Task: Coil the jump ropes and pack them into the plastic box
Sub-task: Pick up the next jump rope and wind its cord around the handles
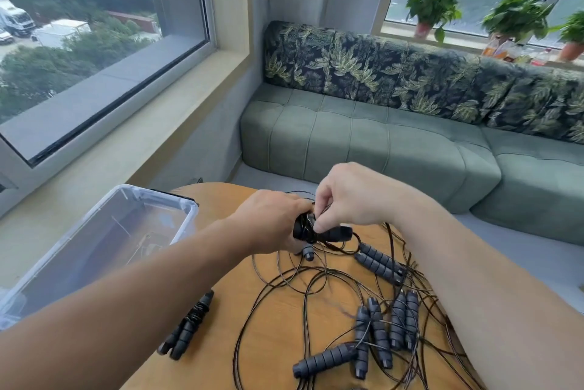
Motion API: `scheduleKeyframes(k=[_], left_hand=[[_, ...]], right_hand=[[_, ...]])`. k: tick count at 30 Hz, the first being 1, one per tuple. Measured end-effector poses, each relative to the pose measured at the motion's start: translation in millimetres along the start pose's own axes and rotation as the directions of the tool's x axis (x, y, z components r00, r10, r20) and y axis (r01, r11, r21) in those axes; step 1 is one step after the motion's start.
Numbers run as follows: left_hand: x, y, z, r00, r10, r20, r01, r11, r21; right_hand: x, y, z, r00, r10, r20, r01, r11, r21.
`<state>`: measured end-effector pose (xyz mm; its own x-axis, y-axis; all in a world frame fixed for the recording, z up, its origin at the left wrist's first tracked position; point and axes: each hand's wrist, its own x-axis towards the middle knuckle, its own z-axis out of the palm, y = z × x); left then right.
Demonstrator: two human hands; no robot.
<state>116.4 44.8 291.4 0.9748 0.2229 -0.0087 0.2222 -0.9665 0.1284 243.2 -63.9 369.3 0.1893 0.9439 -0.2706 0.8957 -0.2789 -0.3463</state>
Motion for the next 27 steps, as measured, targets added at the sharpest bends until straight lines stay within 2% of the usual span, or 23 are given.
scheduleKeyframes(k=[3,10,13,20,22,27], left_hand=[[-2,0,1,0.997,-0.019,0.077,0.028,0.993,-0.114],[-13,8,-4,0.992,-0.122,0.032,0.126,0.973,-0.195],[-16,12,-8,0.996,-0.079,0.046,0.087,0.972,-0.220],[-19,17,-8,1.000,-0.011,0.022,0.017,0.956,-0.294],[-19,18,-11,1.000,-0.015,-0.013,0.010,0.953,-0.303],[-23,16,-17,0.994,-0.050,-0.095,0.009,0.922,-0.388]], right_hand=[[8,10,-6,0.998,-0.028,0.053,0.019,0.986,0.165],[13,27,-2,0.996,-0.029,0.084,-0.014,0.878,0.478],[16,26,0,0.992,-0.055,0.114,-0.015,0.844,0.536],[20,18,-5,0.974,-0.149,0.168,0.034,0.838,0.544],[22,22,-1,0.975,-0.145,0.168,0.013,0.794,0.607],[25,40,20,0.978,-0.099,0.185,-0.100,0.555,0.826]])
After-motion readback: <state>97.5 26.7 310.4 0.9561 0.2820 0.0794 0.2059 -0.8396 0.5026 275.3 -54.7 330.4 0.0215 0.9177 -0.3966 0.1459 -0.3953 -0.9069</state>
